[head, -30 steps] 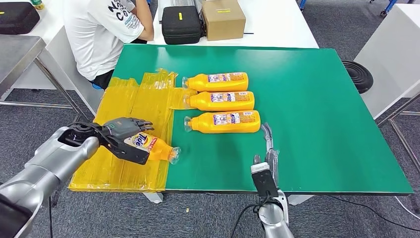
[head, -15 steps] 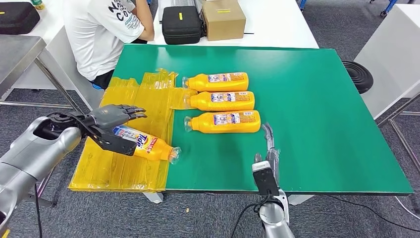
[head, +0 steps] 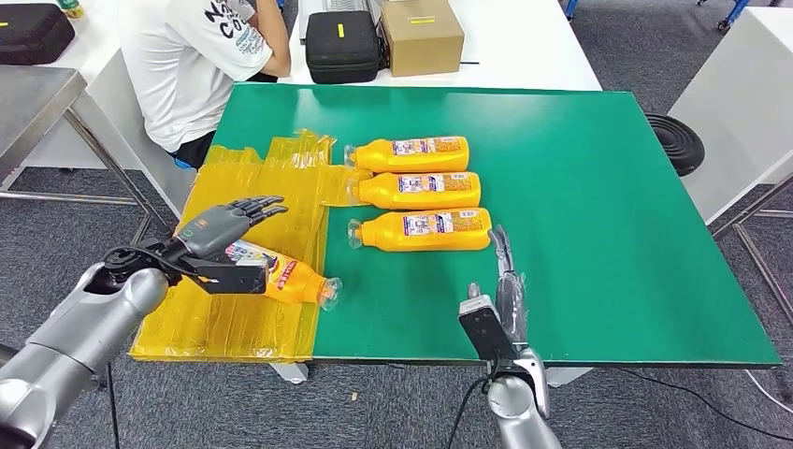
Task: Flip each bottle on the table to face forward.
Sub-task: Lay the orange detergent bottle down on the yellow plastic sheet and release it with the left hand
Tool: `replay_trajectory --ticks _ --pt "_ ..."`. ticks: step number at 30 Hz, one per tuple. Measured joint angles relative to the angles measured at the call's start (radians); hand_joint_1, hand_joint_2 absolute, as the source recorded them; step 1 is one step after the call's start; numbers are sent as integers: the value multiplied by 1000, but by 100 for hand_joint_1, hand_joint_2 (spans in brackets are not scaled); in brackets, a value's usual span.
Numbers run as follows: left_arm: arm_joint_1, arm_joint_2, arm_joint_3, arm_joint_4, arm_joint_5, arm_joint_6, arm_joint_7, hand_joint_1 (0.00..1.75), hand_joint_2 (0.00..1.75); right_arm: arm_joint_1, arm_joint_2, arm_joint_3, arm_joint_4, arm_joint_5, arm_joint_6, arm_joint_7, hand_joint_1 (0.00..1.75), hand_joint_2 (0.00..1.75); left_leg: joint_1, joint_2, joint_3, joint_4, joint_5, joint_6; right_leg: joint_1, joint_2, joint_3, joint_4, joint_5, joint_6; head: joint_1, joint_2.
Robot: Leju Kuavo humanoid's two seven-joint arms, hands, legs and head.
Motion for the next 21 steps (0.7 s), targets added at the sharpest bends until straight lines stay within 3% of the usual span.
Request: replay_trajectory --ticks 9,13,18,21 --pt "37 -46 56 22 21 32 1 0 0 -8 -9 0 1 54 -6 30 0 0 0 0 0 0 0 0 0 0 0 0 0 0 0 0" --pt "90 -148 136 52 90 178 -28 0 175 -72 -53 -1 33 244 -11 134 0 0 -1 -1 0 0 0 1 -2 -1 0 0 0 1 0 0" --pt "189 -306 207 72 137 275 -59 0 175 -277 -127 -3 222 474 38 240 0 0 -5 0 -1 0 2 4 -6 0 0 -2 4 6 0 0" --pt "237 -365 231 72 130 293 -48 0 175 -408 -153 16 377 581 80 289 0 0 -6 0 -2 0 3 5 -6 0 0 -2 4 6 0 0"
